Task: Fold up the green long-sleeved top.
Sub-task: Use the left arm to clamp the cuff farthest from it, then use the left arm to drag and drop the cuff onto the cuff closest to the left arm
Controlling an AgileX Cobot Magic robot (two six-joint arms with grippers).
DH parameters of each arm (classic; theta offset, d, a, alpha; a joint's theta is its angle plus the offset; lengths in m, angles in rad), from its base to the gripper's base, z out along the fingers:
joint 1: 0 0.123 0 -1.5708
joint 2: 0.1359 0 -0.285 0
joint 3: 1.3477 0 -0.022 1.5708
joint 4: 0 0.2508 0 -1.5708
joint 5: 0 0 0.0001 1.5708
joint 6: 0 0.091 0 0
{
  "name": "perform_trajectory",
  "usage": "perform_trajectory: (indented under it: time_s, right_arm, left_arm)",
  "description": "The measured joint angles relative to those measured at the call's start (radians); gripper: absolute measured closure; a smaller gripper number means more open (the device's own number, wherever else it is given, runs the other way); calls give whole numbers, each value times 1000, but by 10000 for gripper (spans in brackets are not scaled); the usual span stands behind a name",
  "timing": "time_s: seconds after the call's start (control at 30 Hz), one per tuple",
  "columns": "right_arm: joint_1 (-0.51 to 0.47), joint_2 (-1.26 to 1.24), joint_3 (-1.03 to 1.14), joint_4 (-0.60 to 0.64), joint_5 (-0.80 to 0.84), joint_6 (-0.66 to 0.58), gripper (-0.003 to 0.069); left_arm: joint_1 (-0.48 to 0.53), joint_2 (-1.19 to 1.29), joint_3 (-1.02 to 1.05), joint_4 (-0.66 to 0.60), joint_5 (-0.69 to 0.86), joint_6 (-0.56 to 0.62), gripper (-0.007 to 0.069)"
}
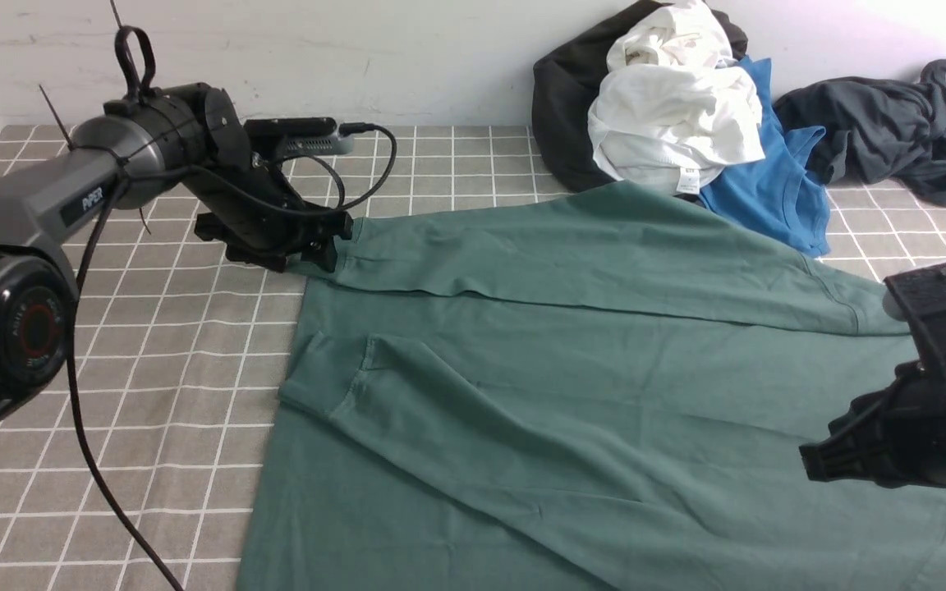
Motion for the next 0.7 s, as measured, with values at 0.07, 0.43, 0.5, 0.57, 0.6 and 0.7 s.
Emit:
perform_trajectory:
  time_s: [0.07, 0.43, 0.5, 0.57, 0.6, 0.7]
  right_arm:
    - [0, 0, 0, 0, -1, 0, 609]
    - [0, 0, 0, 1, -2, 0, 609]
    - [0, 0, 0, 1, -2, 0, 609]
    - [0, 0, 0, 0, 0, 0, 609]
    - [0, 0, 0, -1, 3, 0, 609]
    - [0, 0, 0, -7, 20, -2, 609]
  left_arm:
    - [0, 17, -25, 1, -16, -11, 286]
    - [-2, -69, -31, -7, 65, -2, 599]
    - [-2, -103, -35, -7, 115, -1, 599]
    - [-2, -143, -38, -7, 194, -1, 599]
    - [-2, -161, -38, -7, 267, 1, 599]
    - [-4, -198, -25, -5, 391, 12, 599]
